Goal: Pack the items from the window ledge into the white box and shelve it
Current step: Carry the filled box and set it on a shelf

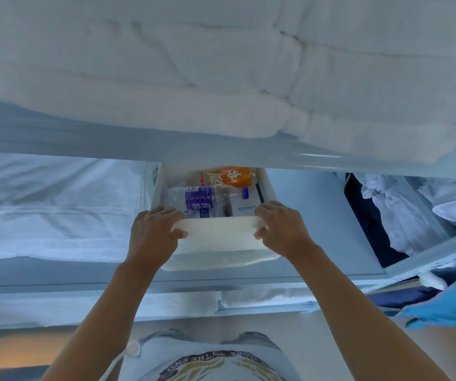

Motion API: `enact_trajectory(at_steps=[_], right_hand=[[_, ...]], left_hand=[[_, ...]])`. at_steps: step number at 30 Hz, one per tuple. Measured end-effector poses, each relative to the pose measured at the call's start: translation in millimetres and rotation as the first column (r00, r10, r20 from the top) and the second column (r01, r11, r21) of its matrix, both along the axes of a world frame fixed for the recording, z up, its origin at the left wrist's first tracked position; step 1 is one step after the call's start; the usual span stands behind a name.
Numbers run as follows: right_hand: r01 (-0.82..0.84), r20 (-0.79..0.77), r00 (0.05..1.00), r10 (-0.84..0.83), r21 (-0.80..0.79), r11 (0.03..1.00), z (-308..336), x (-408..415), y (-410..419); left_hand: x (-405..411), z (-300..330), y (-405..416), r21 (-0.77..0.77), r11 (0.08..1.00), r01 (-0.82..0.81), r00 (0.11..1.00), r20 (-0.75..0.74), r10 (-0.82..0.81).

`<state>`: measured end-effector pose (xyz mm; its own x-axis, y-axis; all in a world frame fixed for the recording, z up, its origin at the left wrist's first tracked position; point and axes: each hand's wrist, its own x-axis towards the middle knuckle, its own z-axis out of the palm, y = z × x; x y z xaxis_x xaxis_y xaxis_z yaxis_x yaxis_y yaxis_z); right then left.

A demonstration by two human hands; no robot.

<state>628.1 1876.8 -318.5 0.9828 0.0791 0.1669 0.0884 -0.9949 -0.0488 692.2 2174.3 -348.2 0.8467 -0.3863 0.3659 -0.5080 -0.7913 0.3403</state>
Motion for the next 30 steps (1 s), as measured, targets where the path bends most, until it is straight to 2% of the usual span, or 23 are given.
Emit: enact_trajectory(at_steps=[15, 18, 23, 30], right_hand=[[-0.066, -0.131, 0.989, 0.074, 0.065, 0.996, -85.7, 35.6, -23.5], [-0.08, -0.167, 0.982, 0.093, 0.08, 0.994, -94.8, 35.2, -26.0], [-0.076, -0.214, 0.972, 0.098, 0.111, 0.991, -103.3, 34.7, -31.7], [-0.15, -0.3, 0.937, 0.18, 0.121, 0.981, -116.2, 21.1, -34.8]], left_hand=[[9.1, -69.0, -22.4, 0.037, 0.996, -0.087, 0.983, -0.158, 0.092], [7.3, -78.5, -22.8, 0.063, 0.992, -0.108, 0.969, -0.219, 0.119], [7.2, -84.6, -29.5, 0.088, 0.992, -0.088, 0.969, -0.224, 0.106], [-1.2, -112.0, -21.2, 0.149, 0.987, -0.068, 0.948, -0.299, 0.11]])
